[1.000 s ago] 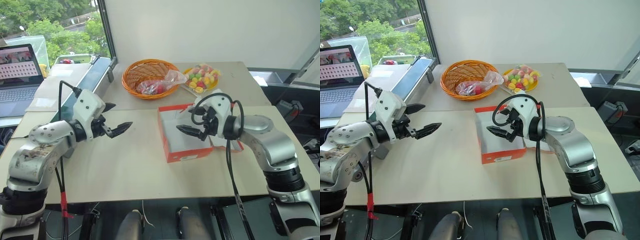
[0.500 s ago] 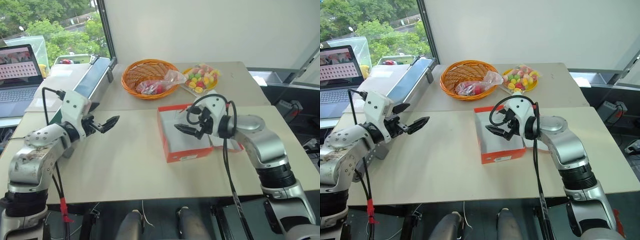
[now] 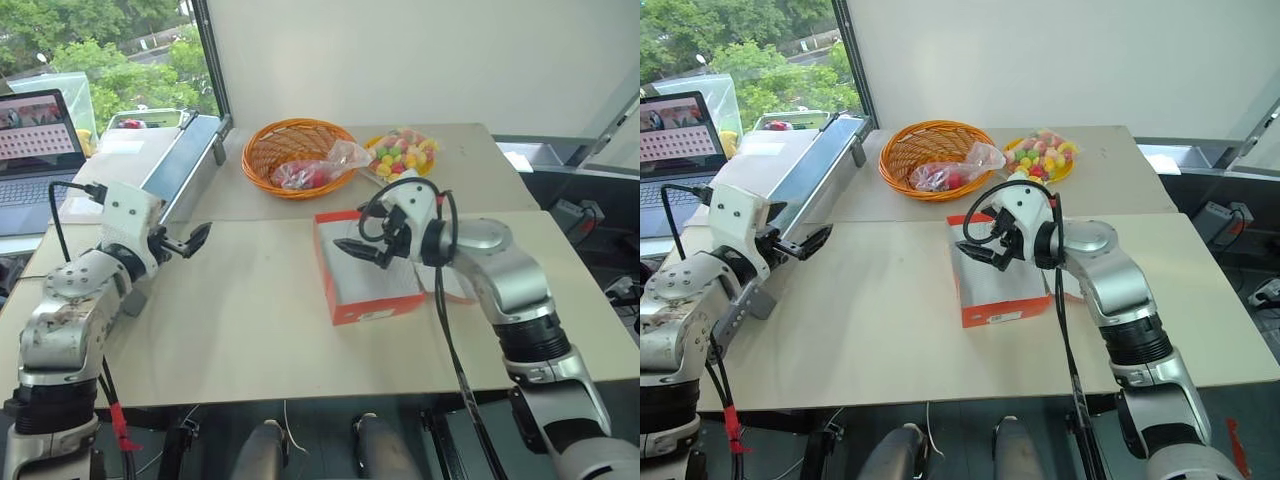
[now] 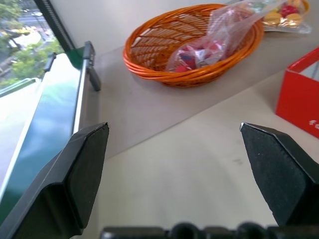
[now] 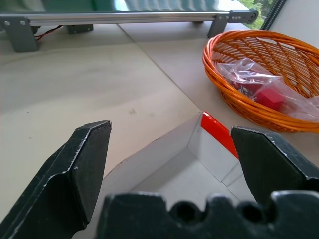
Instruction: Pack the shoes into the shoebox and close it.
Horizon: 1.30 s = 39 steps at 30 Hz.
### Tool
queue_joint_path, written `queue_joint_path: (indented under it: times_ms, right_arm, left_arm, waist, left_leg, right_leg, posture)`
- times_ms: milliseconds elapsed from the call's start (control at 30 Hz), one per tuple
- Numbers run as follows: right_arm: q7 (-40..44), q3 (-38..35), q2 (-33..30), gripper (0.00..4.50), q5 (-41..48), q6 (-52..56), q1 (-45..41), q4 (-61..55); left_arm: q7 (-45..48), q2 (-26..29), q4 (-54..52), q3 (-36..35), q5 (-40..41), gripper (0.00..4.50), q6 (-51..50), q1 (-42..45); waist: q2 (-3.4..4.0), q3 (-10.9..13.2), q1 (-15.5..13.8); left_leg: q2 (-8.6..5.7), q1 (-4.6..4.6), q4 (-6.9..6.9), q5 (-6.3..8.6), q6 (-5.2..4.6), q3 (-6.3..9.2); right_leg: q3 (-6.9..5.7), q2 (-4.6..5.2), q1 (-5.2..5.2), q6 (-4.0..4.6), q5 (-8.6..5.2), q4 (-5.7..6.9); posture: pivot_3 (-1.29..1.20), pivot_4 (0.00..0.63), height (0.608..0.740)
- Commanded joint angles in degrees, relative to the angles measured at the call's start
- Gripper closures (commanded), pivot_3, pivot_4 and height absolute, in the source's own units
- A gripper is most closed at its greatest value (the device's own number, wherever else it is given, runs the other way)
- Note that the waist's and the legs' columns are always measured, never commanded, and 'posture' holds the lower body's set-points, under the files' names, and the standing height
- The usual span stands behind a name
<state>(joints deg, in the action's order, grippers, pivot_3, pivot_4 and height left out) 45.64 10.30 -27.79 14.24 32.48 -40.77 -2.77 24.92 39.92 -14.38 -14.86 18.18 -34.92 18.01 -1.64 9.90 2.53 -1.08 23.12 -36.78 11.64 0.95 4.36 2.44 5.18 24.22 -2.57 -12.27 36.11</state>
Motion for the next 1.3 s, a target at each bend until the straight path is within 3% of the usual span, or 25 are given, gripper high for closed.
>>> queue_joint_path:
  times_ms: [33, 1300]
  right_arm:
    - [0.4, -0.3, 0.9, 0.01, -0.6, -2.9, -2.7, 0.4]
    - [1.4, -1.0, 0.7, 0.01, -2.3, -3.3, -2.6, 1.5]
  left_arm:
    - [-2.2, 0.3, -0.1, -2.1, -2.0, 0.00, 2.4, 1.5]
    - [-3.0, -0.9, 1.4, -2.1, -3.3, 0.00, 3.2, 0.9]
  waist:
    - [0.00, 0.0, 0.0]
    - [0.00, 0.0, -0.1]
  left_leg:
    - [0.00, 0.00, 0.00, 0.00, 0.01, 0.00]
    - [-0.01, 0.02, 0.00, 0.00, 0.01, 0.01]
  right_leg:
    - [0.00, 0.00, 0.00, 0.00, 0.00, 0.00]
    - [0.00, 0.02, 0.02, 0.02, 0.01, 0.01]
  posture:
    - [0.00, 0.150, 0.740]
    - [0.00, 0.150, 0.740]
